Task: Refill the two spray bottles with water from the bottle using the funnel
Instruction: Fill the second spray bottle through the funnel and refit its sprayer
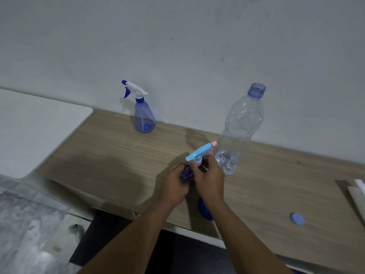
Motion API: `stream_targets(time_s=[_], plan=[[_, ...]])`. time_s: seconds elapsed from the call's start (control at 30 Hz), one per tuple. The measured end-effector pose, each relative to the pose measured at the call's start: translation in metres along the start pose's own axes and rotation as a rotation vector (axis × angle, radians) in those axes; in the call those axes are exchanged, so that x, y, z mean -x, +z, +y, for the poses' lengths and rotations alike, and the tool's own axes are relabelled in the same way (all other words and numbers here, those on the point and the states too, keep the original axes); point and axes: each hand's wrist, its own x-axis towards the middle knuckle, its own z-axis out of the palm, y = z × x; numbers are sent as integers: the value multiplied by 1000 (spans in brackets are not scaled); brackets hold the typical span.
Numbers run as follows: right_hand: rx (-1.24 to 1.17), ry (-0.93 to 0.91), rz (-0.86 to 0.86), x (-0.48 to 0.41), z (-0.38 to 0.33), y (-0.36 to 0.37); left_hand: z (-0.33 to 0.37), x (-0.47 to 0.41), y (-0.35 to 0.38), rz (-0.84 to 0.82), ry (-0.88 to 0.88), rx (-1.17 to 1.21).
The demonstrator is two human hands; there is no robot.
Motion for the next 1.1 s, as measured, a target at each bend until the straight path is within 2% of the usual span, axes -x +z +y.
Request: stream_targets(time_s=[0.1,0.2,0.33,0.47,0.57,0.77,0.9,1.1], plan=[[-131,62,1,7,-7,-1,-4,7,1,13,-41,-64],[-174,45,-27,3,-10,2,-9,12,3,94,-54,-135],[14,-47,-59,-4,-17,0,3,21,-5,141,16,-60],[29,-84,-57,-10,-36,0,12,29,-33,120,59,-89],[22,-95,-122,-11,-55,2,6,30,-72,140,-23,-254],[140,-41,-323,10,-92,13,-11,33,-159,26,-215,-546],[317,51,-433,30,-112,21,-8,41,-202,43,-262,-636],[391,143,-525,63,-124,27,8,58,-228,32,-291,-653]])
